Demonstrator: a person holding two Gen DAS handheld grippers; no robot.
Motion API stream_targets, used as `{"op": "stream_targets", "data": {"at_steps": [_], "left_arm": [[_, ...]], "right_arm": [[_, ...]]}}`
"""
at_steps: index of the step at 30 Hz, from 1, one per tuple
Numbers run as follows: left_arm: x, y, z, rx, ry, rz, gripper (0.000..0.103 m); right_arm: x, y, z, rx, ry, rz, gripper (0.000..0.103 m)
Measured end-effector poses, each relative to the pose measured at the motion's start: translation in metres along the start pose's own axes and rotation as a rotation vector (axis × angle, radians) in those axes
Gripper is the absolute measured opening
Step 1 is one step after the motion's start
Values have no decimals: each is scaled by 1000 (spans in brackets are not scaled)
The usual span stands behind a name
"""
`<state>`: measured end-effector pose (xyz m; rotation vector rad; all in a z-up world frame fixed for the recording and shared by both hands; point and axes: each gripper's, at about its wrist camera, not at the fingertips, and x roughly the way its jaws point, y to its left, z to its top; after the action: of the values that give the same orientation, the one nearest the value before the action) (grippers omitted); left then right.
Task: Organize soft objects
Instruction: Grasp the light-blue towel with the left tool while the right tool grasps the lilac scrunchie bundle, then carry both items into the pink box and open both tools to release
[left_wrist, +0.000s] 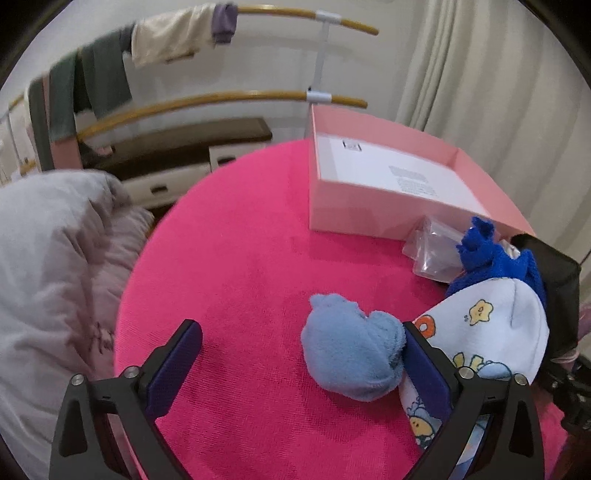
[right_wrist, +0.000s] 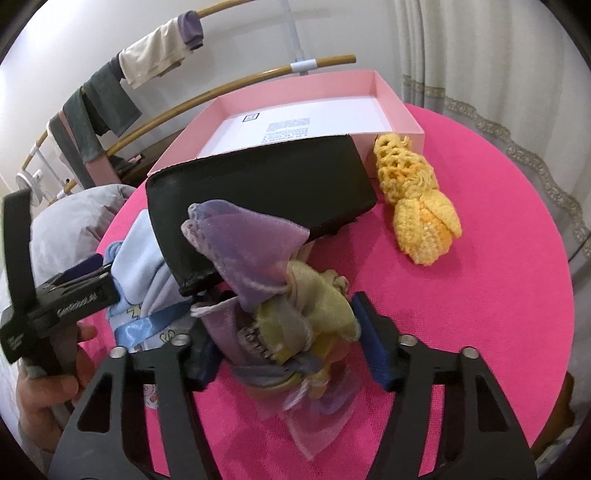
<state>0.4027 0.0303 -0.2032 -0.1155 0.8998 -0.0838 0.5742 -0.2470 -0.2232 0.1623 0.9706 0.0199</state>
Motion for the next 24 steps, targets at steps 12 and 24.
{"op": "stream_targets", "data": {"at_steps": [12, 24], "left_arm": [[-22, 2, -1, 16, 13, -15, 39], [-87, -18, -16, 71, -79, 77, 39]], "right_arm": [[-29, -10, -3, 21, -48, 17, 39], [-56, -8, -3, 21, -107, 28, 39]]}}
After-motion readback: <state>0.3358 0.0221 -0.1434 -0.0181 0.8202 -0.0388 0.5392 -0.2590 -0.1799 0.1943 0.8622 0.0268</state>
